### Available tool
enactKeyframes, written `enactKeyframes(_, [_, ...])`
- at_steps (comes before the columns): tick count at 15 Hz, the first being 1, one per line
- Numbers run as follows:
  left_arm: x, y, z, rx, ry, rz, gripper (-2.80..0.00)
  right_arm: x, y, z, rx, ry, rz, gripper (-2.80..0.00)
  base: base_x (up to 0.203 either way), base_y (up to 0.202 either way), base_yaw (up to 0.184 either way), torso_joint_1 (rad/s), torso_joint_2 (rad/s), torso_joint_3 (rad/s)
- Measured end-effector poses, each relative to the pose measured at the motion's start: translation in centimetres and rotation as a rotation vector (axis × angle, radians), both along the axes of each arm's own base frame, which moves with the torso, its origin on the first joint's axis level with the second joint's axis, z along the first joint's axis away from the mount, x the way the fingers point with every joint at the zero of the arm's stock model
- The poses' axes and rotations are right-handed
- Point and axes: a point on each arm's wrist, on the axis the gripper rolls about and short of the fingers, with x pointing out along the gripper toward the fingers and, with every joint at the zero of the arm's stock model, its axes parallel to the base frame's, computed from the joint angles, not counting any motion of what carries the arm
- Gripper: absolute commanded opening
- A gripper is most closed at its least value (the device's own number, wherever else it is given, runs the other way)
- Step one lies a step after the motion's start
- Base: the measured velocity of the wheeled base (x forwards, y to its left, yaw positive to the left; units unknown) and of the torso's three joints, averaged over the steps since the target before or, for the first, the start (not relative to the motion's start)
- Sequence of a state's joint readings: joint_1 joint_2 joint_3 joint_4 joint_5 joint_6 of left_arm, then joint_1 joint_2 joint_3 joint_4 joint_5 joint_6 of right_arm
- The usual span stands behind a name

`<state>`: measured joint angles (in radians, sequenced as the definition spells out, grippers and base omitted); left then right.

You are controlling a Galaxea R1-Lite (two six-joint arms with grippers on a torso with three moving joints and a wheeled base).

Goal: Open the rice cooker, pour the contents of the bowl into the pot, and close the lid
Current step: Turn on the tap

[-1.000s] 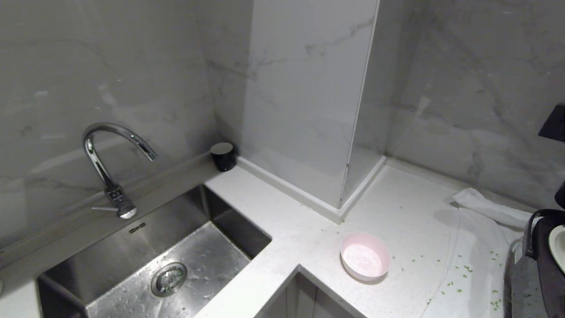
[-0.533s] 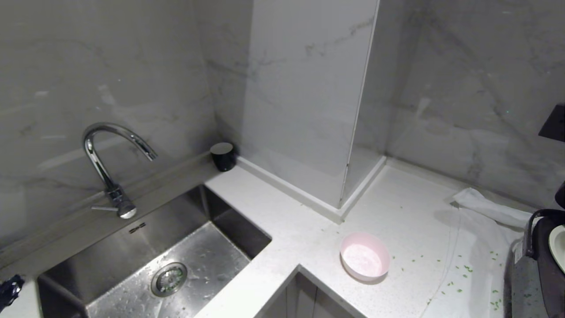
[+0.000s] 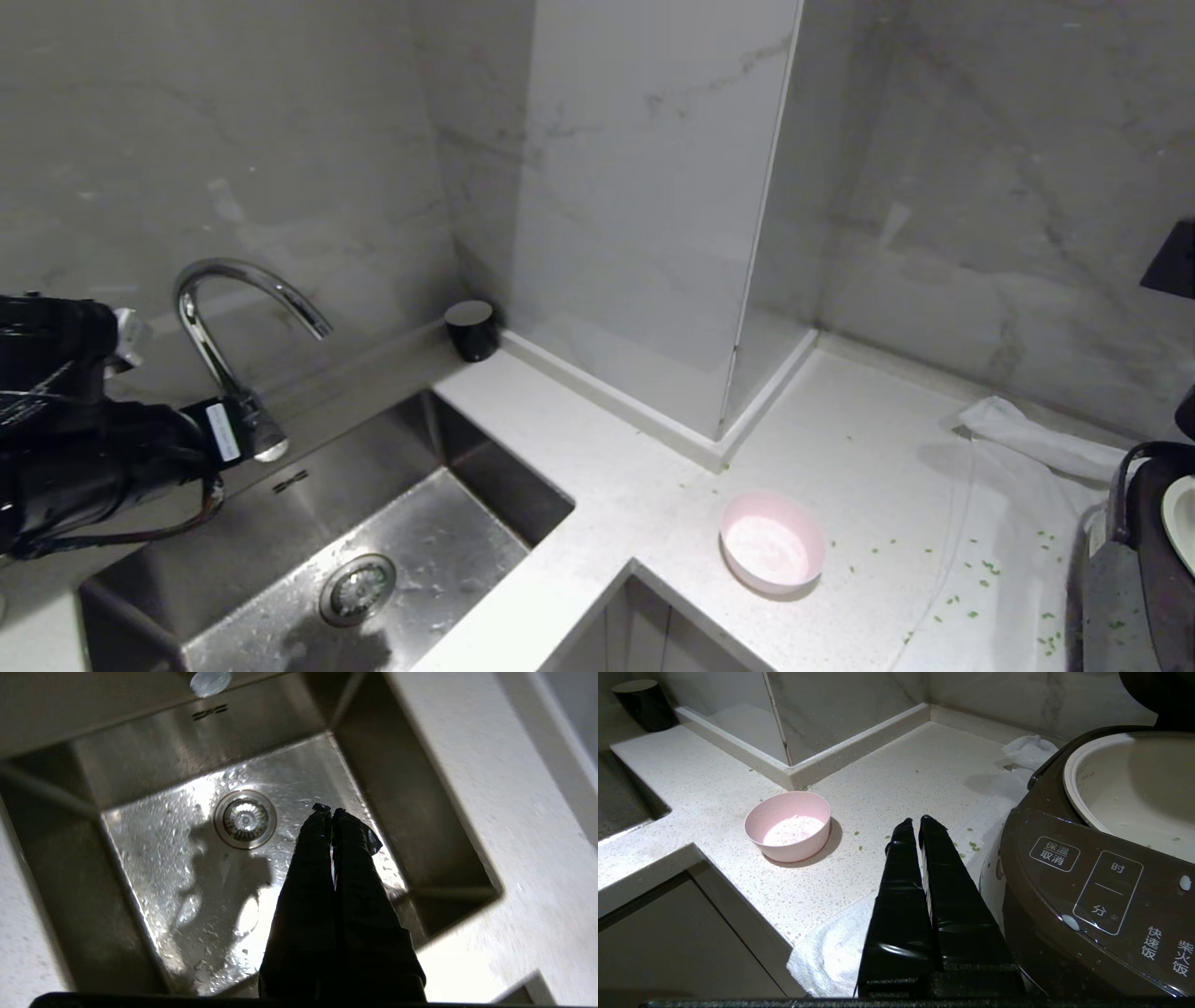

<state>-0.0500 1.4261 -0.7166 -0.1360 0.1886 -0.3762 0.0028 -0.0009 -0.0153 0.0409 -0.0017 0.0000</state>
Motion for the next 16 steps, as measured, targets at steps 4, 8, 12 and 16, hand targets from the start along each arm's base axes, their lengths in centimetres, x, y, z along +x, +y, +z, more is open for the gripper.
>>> enactKeyframes(4, [5.3, 0.9, -3.7, -0.058, 0.115, 0.185, -2.80, 0.0, 0.0, 0.0, -0.001, 0.000, 0.000, -2.80, 0.000, 0.000, 0.000, 0.000, 0.00, 0.000])
enactKeyframes(8, [7.8, 4.5, -5.5, -0.051, 0.162, 0.316, 0.00, 0.0, 0.0, 0.0, -0.001, 0.000, 0.000, -2.80, 0.000, 0.000, 0.000, 0.000, 0.00, 0.000])
enactKeyframes(12, [9.6, 7.1, -6.9, -0.029, 0.195, 0.369, 0.00, 0.0, 0.0, 0.0, -0.001, 0.000, 0.000, -2.80, 0.000, 0.000, 0.000, 0.000, 0.00, 0.000])
enactKeyframes(16, [11.9, 9.0, -7.6, -0.035, 0.184, 0.413, 0.00, 0.0, 0.0, 0.0, -0.001, 0.000, 0.000, -2.80, 0.000, 0.000, 0.000, 0.000, 0.00, 0.000])
